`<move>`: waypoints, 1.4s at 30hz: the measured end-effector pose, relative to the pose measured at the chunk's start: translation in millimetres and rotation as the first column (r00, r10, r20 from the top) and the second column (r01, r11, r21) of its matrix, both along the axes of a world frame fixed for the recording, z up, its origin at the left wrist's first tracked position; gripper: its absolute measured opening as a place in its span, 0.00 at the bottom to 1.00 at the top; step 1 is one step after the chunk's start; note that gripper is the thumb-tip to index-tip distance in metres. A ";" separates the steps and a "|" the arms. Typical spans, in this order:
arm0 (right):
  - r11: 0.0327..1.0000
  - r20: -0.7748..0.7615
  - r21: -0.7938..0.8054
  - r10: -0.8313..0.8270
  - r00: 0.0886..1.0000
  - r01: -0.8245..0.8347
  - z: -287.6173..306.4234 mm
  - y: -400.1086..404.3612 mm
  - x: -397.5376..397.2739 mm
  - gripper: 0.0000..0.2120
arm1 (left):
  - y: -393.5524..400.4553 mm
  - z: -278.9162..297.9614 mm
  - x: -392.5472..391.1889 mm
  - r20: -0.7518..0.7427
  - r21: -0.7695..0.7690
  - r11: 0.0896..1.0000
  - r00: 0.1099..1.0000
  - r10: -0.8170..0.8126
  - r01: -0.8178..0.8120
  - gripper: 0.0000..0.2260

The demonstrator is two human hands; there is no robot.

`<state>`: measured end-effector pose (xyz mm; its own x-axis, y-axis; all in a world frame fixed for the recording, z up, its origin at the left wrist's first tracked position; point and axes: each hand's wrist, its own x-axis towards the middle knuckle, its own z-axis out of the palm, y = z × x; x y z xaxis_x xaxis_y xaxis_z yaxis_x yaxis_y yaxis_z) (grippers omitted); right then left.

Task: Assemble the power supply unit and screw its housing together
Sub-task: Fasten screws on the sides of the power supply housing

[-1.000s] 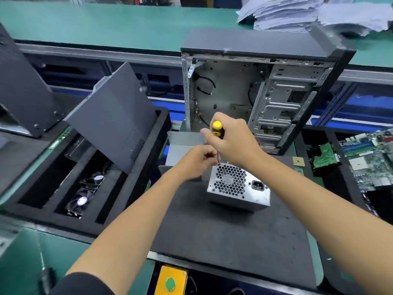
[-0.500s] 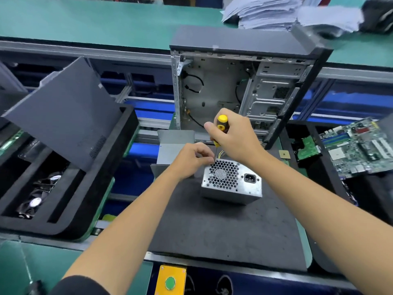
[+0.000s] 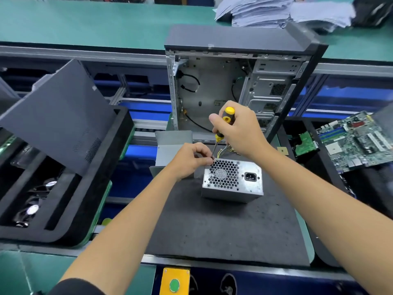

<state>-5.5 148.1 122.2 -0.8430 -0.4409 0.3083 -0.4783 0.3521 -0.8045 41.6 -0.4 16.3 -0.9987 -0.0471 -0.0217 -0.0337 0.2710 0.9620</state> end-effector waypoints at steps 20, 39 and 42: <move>0.977 0.039 0.185 0.100 0.994 -0.105 11.7 1.7 -2.5 0.07 | -3.2 -1.4 -4.0 0.014 0.030 0.998 0.998 -0.060 0.060 0.10; 0.947 -0.104 0.281 0.189 0.977 -0.153 10.2 2.4 0.5 0.08 | -4.3 4.6 -11.7 0.112 -0.004 0.991 0.985 -0.135 0.136 0.10; 0.935 -0.127 0.311 0.219 0.968 -0.171 8.7 0.3 -0.8 0.08 | -5.1 5.8 -11.4 0.113 -0.020 0.990 0.984 -0.138 0.142 0.10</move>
